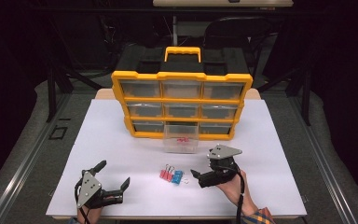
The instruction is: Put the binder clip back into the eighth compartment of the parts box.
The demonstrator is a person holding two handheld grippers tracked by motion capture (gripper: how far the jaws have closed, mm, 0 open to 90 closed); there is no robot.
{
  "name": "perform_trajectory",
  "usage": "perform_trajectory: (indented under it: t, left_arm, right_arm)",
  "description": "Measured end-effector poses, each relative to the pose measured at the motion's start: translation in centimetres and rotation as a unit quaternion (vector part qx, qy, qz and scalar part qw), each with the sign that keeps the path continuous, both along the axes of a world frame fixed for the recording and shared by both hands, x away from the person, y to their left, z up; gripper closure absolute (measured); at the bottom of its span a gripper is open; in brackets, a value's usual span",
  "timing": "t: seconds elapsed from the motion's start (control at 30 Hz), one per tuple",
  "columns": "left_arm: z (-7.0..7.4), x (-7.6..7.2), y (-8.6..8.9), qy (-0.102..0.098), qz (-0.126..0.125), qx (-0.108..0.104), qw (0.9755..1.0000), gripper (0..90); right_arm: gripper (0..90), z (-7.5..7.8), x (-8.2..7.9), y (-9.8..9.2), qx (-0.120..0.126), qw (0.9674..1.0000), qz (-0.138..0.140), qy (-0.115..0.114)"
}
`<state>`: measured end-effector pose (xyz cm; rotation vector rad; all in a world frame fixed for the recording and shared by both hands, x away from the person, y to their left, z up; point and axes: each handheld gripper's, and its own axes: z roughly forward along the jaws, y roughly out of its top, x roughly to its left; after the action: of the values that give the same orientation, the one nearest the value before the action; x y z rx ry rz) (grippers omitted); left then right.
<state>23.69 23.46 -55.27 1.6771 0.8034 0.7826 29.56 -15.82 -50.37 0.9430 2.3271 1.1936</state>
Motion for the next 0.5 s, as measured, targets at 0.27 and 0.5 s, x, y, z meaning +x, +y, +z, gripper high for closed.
perform_trajectory:
  t: [0.27, 0.5]
  left_arm:
    - [0.0, 0.0, 0.0, 0.000, -0.002, -0.001, 1.0000, 0.0]
    - [0.0, 0.0, 0.0, -0.001, -0.002, -0.001, 1.0000, 0.0]
  right_arm:
    - [0.0, -0.8, -0.1, 1.3, -0.009, 0.9997, 0.022, 0.008]
    - [0.0, -1.5, 0.0, 2.6, -0.018, 0.9984, 0.052, 0.016]
